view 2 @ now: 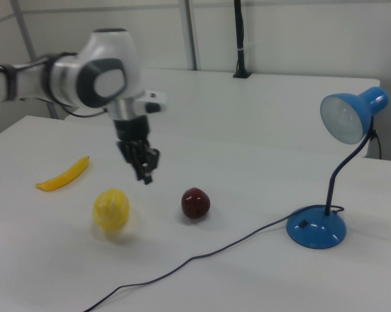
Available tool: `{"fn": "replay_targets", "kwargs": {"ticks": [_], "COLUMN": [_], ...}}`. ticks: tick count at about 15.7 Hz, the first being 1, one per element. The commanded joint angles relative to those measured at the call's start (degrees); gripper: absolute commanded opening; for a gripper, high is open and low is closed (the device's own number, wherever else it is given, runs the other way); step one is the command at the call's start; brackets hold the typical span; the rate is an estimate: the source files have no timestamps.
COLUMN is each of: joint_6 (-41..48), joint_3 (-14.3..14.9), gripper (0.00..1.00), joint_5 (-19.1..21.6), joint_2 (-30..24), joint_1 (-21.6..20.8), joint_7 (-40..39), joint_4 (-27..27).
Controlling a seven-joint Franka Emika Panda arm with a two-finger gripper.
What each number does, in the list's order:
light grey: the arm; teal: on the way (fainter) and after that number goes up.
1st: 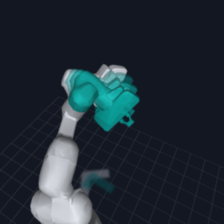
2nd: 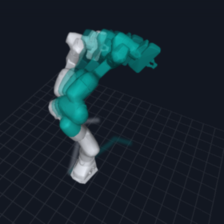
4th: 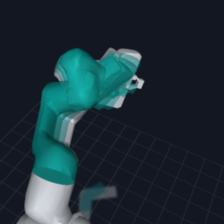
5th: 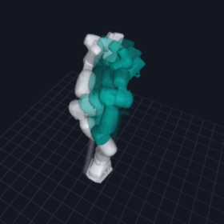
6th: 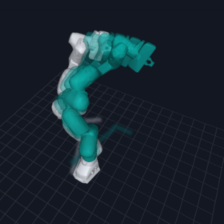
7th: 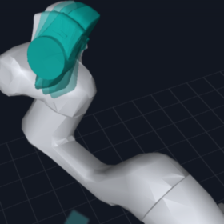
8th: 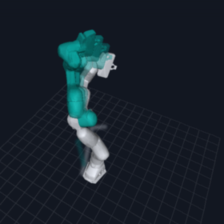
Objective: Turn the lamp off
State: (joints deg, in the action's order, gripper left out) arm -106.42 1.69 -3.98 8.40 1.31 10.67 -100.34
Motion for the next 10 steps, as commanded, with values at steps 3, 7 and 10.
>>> {"fn": "replay_targets", "kwargs": {"ticks": [3, 7, 10], "joint_6": [4.5, 6.2, 7.3], "joint_3": [0.2, 0.6, 0.6], "gripper": [1.00, 1.00, 1.00], "joint_5": [1.5, 1.4, 1.3], "joint_2": [-10.8, -11.4, -11.5], "joint_1": [-4.7, -4.4, -4.2], "joint_7": [-2.9, -3.0, -2.6], "joint_4": [-7.6, -7.2, -7.1]}}
